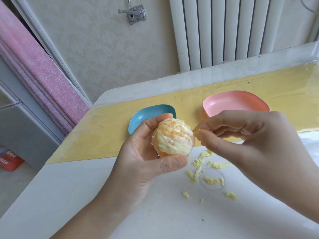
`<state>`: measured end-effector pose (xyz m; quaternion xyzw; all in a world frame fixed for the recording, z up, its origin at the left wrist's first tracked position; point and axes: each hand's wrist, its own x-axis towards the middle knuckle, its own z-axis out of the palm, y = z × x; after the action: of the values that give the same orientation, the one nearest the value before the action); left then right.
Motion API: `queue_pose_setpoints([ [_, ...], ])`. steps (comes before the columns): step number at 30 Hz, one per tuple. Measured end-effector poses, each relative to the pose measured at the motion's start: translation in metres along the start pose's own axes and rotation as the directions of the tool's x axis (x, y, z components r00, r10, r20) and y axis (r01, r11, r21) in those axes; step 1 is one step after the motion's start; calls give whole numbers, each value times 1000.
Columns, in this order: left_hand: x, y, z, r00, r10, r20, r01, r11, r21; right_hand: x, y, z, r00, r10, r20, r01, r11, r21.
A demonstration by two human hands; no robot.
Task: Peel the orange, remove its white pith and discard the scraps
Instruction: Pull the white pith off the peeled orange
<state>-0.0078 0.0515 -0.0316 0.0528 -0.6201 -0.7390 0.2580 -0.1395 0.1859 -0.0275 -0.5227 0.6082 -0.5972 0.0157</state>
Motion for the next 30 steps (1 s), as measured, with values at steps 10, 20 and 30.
queue_pose_setpoints([
  [10, 0, -2, 0, 1000, -12, -16, 11, 998, -63, -1, 1, 1, 981, -193, 10, 191, 958, -214],
  [20, -3, -7, 3, 1000, -11, -5, 11, 999, 39, -6, 1, 5, 968, -244, -54, 202, 894, -401],
  [30, -1, -2, -5, 991, -123, 58, 128, 987, -99, 1, 4, -3, 974, -212, -81, 178, 934, -310],
])
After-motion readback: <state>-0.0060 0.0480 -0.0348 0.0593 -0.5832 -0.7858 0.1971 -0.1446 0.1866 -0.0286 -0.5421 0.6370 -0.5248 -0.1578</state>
